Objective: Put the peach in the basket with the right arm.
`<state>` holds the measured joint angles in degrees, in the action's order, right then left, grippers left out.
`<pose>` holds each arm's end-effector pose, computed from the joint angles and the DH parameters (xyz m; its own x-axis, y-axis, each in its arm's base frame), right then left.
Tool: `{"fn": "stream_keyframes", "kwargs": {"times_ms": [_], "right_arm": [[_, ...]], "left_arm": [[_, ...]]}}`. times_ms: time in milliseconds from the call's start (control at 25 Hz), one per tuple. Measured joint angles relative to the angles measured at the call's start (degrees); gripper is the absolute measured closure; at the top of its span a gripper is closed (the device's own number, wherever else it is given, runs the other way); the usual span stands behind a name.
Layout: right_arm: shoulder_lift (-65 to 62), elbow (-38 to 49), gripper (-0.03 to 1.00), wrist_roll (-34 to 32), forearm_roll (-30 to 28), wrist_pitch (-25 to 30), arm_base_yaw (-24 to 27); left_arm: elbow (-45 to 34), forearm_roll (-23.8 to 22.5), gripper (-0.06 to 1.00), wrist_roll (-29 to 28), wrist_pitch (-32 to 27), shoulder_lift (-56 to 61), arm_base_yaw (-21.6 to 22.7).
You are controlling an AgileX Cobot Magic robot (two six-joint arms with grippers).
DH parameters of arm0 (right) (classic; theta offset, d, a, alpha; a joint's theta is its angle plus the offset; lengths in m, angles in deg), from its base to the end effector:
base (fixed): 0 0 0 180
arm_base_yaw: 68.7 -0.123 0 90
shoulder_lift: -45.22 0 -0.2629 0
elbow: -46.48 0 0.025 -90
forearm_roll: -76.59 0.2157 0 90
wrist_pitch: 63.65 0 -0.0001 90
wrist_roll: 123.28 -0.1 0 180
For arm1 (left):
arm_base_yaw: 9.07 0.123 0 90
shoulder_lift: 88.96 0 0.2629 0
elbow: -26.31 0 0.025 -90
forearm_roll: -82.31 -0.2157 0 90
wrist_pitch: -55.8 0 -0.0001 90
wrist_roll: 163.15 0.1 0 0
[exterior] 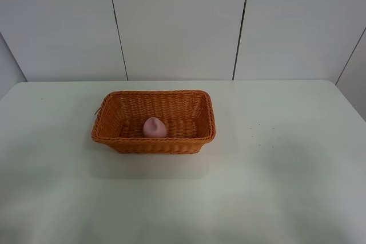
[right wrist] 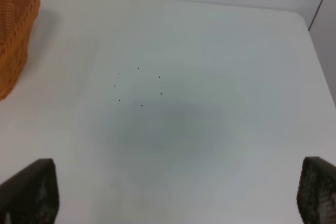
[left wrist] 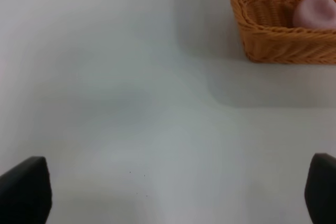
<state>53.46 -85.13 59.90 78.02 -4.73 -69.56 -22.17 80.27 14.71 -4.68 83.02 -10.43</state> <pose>-0.0037 0.0021 0.2570 -0.4293 -0.0490 -0.9018 -0.0526 0.9982 -0.0292 -0.0051 0.0032 0.2542 -0.4531 -0.0090 -0.8914 -0.0129 0.9999 -0.0036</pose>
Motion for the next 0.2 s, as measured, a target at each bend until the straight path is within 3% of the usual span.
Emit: {"fn": "stream_keyframes", "kwargs": {"times_ms": [200], "right_arm": [[0.00,0.00,0.27,0.00,0.00,0.00,0.00]], "left_arm": [[0.00,0.00,-0.05,0.00,0.00,0.00,0.00]]}}
